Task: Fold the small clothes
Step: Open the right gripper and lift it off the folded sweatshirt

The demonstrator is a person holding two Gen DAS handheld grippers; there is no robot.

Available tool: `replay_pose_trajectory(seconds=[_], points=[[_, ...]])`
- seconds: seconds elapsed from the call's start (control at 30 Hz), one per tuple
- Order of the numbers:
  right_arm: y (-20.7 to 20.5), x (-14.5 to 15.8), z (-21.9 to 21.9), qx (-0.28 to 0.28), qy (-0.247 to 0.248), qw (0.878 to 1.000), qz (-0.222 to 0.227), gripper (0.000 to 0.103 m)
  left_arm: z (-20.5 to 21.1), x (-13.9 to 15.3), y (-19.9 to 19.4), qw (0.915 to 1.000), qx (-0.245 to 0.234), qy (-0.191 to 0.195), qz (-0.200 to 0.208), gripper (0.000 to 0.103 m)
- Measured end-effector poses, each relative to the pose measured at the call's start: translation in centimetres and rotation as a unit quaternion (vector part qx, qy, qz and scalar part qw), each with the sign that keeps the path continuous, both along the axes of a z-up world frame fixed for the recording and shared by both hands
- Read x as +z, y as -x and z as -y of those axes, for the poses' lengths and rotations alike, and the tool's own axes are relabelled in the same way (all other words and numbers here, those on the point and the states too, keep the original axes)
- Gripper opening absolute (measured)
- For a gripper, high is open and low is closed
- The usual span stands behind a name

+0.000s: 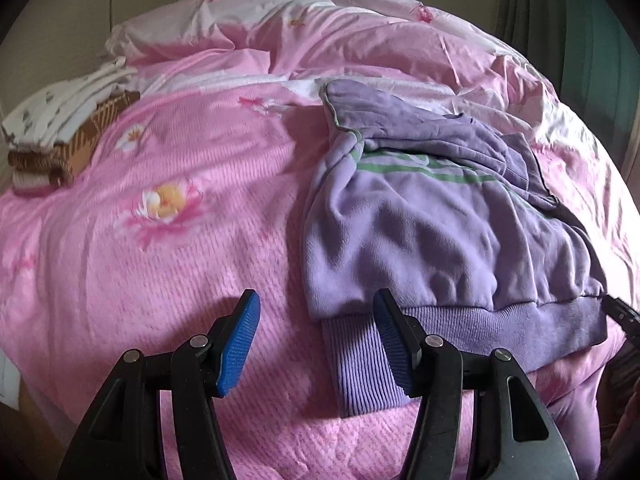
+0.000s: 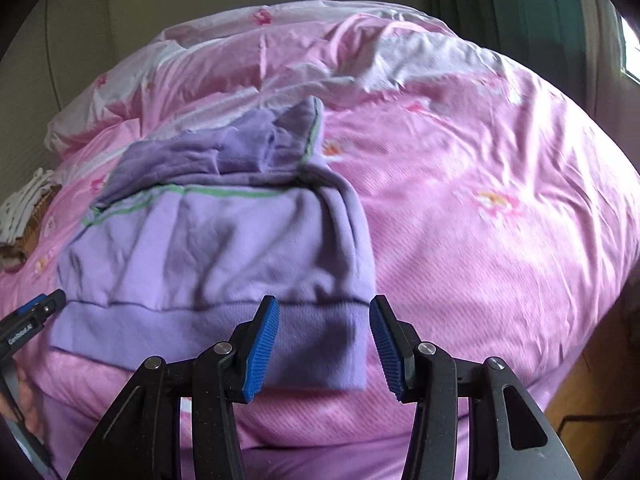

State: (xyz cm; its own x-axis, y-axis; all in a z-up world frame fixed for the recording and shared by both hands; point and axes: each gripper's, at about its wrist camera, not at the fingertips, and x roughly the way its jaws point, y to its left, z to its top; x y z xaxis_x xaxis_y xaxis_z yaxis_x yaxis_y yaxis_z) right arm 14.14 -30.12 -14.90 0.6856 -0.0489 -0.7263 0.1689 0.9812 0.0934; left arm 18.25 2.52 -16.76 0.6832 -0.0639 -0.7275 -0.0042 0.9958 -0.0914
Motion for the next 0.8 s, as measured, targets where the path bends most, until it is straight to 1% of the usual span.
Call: replay_pose_trajectory(seconds=[0.07, 0.2, 0.37, 0.47, 0.57, 0.63, 0.73, 0.8], points=[[0.2, -0.5, 0.3, -0.004, 0.0, 1.0, -0.005, 0.048, 0.1, -0.2, 0.1, 0.9999, -0.007, 0.011, 0.001, 0.058], [-0.1, -1.7, 0.6, -0.01, -0.002, 1.0, -0.027, 0.048, 0.7, -0.7, 0.2, 0.9998, -0.012, 0.017, 0.0, 0.058], [0.4, -2.4, 1.1, -0.018, -0.017, 0.999, -0.032, 0.048, 0.6, -1.1, 0.6, 0.9997, -0.005, 0.024, 0.005, 0.058], [0.5, -3.0, 1.4, -0.024, -0.033, 0.998, -0.04, 0.048, 0.5, -1.1, 1.0, 0.9997, 0.004, 0.023, 0.009, 0.058], [0.6, -3.3, 1.7, -0.031, -0.041, 0.998, -0.044, 0.053, 0.3, -1.3, 1.5, 0.9997, 0.016, 0.019, 0.008, 0.058], [0.7, -3.5, 1.7, -0.029, -0.042, 0.998, -0.044, 0.054, 0.3, -1.3, 1.9, 0.9996, 0.025, 0.01, 0.01, 0.058], [0.8, -3.6, 1.8, -0.03, -0.051, 0.997, -0.045, 0.054, -0.2, -1.7, 2.2, 0.9988, 0.026, 0.04, 0.004, 0.059], [0.8, -3.7, 1.9, -0.027, -0.064, 0.997, -0.045, 0.054, -0.1, -1.8, 2.3, 0.9985, 0.019, 0.051, 0.005, 0.059]])
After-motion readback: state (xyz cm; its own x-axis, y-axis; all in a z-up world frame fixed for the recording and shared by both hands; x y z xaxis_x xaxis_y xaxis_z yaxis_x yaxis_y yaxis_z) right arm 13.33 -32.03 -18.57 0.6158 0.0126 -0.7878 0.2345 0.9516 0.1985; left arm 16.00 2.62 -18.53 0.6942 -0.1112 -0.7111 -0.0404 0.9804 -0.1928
